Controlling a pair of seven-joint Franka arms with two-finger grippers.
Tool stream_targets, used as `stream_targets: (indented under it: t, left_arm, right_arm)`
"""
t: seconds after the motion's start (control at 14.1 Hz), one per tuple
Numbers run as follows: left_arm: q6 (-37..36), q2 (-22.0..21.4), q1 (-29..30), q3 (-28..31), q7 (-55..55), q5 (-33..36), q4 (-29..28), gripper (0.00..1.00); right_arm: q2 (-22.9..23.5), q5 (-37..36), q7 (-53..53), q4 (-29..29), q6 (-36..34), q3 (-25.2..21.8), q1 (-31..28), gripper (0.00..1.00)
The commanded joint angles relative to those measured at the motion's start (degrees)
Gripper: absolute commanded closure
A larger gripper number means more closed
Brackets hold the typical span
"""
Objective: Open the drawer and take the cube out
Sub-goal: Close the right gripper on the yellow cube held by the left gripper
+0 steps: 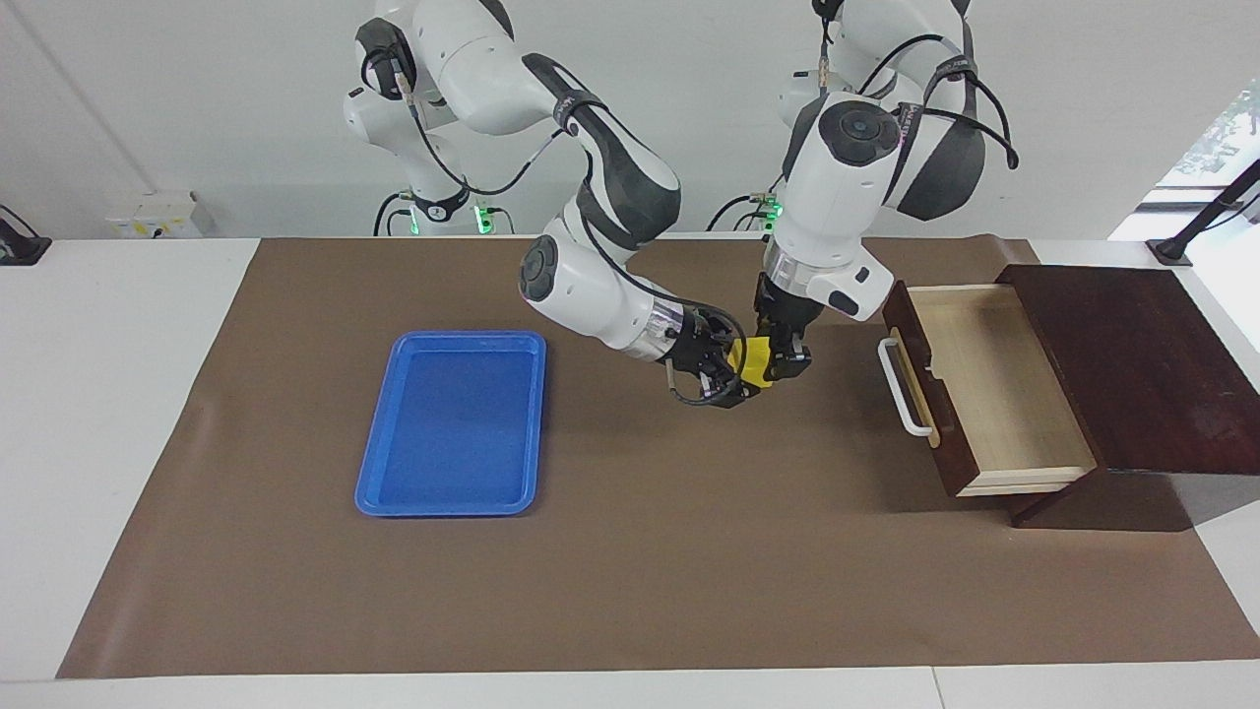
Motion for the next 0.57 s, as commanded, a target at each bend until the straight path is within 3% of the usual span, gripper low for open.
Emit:
stream_targets:
  t: [0.0,0.14,0.36,0.5]
  left_arm:
    - [-0.47,-0.2,-0.59,0.56,-0.56,-0.35,-0.75,1.0]
    - [-0.65,-0.2,-0.24,0.65,-0.12,-0.35,-0.66,1.0]
    - [-1.09,-0.37,0.12,0.83,-0.03,-0.35,-0.83,0.0]
    - [-1.27,-0.37,0.82,0.91,0.14,-0.35,-0.83,0.0]
  right_arm:
    - [1.3,-0.67,2.05,3.18,0.02,0.21,-0.97,1.0]
    - [1.3,-0.58,2.05,3.18,0.02,0.21,-1.05,1.0]
    - [1.3,-0.58,2.05,3.18,0.02,0.21,-1.06,1.0]
    - [1.3,-0.49,2.05,3.18,0.11,0.29,-1.06,1.0]
